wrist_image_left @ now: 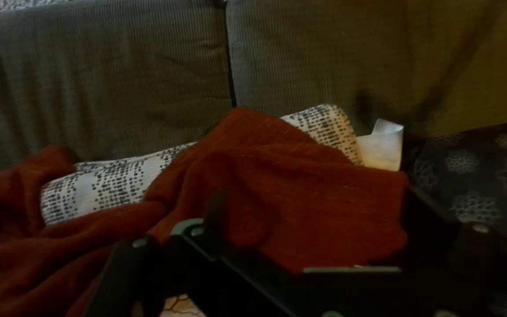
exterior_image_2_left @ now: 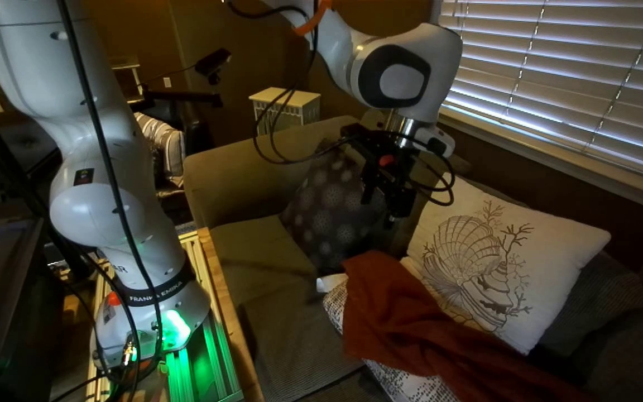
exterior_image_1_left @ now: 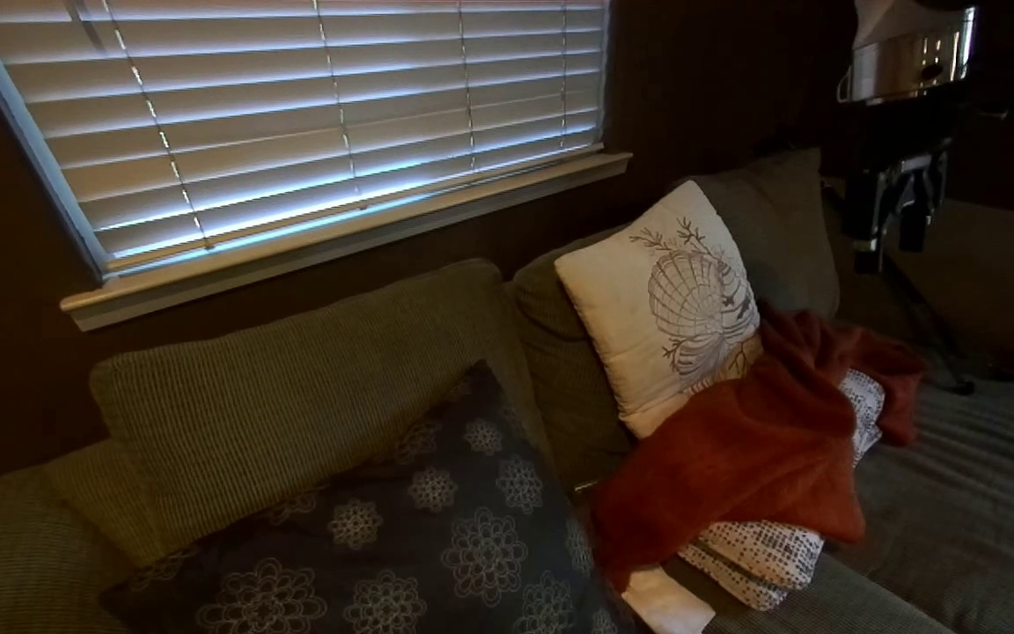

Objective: Unfold the blanket and remove the remote from the blanket

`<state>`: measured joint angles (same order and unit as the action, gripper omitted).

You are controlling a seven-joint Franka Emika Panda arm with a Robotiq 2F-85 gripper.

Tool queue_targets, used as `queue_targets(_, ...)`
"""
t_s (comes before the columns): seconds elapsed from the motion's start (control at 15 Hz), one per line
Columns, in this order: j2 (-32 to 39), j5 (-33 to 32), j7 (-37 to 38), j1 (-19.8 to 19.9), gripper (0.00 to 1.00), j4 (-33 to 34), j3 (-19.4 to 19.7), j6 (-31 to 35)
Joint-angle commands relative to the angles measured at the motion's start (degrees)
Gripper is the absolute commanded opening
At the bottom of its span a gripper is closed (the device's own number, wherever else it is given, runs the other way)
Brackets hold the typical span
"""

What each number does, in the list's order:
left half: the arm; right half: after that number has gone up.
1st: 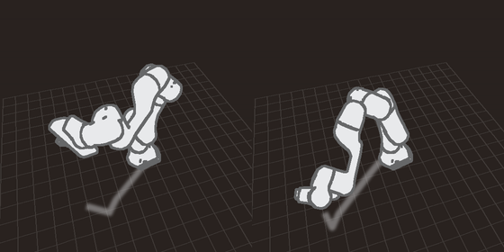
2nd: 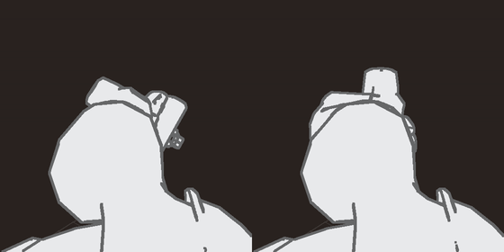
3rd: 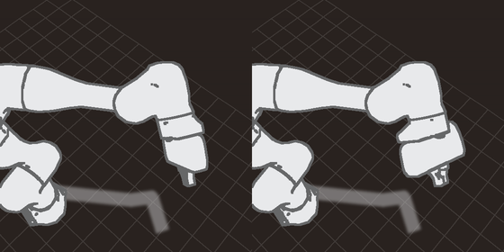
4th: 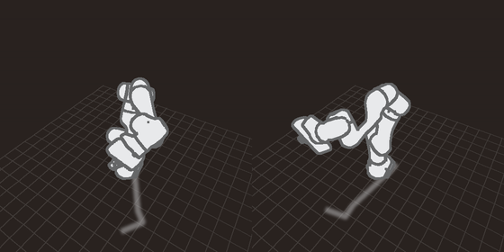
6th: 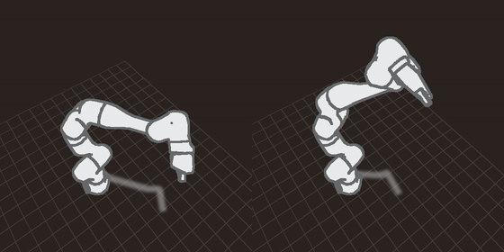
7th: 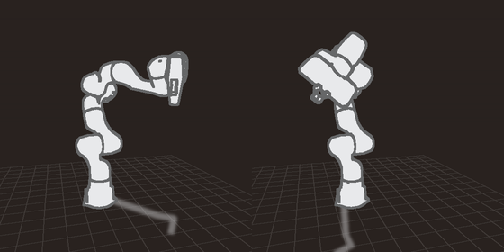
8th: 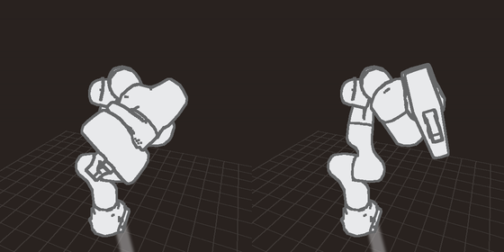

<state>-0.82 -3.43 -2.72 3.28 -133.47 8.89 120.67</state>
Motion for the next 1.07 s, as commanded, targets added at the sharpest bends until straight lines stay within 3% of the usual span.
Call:
queue_targets(0.0, 1.3, -6.6, 6.0, 1.5, 1.00, -2.8, -0.8, 9.1)
queue_targets(0.07, 0.7, -3.4, 2.8, 1.4, 1.00, -1.5, -1.0, 5.4)
queue_targets(0.53, 1.4, -4.7, 5.4, 1.5, 1.00, -1.6, -1.1, 5.5)
queue_targets(1.0, 7.8, -7.6, 8.5, 1.2, 1.00, -3.7, -0.9, 11.5)
